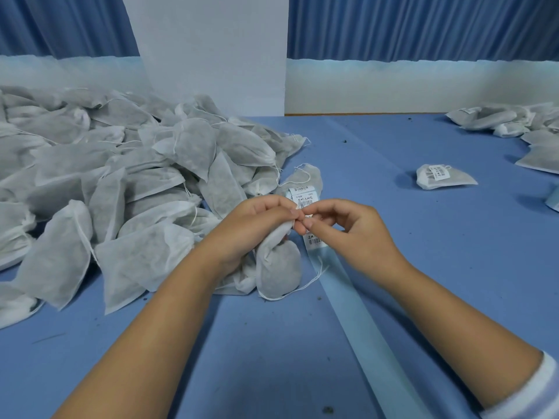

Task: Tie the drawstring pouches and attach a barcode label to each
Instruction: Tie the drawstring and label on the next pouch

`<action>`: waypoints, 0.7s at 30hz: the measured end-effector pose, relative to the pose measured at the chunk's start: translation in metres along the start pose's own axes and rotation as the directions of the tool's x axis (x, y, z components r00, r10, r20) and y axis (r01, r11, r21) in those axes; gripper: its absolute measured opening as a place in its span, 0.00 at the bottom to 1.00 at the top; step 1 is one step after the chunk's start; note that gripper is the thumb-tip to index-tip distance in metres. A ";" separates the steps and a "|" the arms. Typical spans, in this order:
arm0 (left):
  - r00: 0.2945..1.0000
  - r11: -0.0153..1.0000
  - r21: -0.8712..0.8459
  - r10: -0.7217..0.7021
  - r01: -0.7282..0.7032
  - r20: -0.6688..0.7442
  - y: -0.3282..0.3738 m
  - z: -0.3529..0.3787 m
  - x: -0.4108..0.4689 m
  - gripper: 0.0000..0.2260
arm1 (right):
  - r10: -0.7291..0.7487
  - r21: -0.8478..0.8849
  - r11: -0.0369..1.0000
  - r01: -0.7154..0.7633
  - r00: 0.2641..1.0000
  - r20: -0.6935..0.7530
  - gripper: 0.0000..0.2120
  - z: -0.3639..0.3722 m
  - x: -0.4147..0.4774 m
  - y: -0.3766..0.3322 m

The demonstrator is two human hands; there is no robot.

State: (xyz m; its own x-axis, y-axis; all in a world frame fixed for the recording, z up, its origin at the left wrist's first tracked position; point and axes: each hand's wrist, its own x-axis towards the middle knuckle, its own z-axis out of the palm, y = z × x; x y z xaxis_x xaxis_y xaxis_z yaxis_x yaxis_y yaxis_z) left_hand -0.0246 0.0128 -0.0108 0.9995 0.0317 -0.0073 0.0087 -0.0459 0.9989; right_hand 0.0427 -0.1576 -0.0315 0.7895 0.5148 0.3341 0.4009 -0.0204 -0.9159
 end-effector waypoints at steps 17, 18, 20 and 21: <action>0.969 0.970 0.245 0.068 -0.008 -0.238 -0.004 0.005 0.006 0.06 | 0.230 0.287 0.925 -0.248 0.969 0.096 0.05 -0.004 0.006 -0.002; 0.970 0.968 0.252 0.064 -0.002 -0.236 -0.003 0.006 0.005 0.07 | 0.244 0.324 0.908 -0.267 0.964 0.108 0.05 -0.004 0.006 -0.001; 0.971 0.966 0.258 0.057 0.006 -0.233 -0.002 0.007 0.005 0.07 | 0.265 0.387 0.873 -0.296 0.955 0.131 0.08 -0.006 0.008 0.002; 0.970 0.965 0.264 0.056 0.008 -0.235 -0.002 0.008 0.005 0.07 | 0.273 0.415 0.855 -0.310 0.951 0.147 0.09 -0.006 0.008 0.002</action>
State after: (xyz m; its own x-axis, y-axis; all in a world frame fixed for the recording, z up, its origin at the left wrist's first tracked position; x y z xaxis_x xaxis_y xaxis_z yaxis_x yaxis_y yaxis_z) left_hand -0.0192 0.0055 -0.0128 0.9630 0.2629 0.0598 0.0248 -0.3071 0.9513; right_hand 0.0527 -0.1588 -0.0290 0.7920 0.6095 0.0350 -0.0945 0.1790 -0.9793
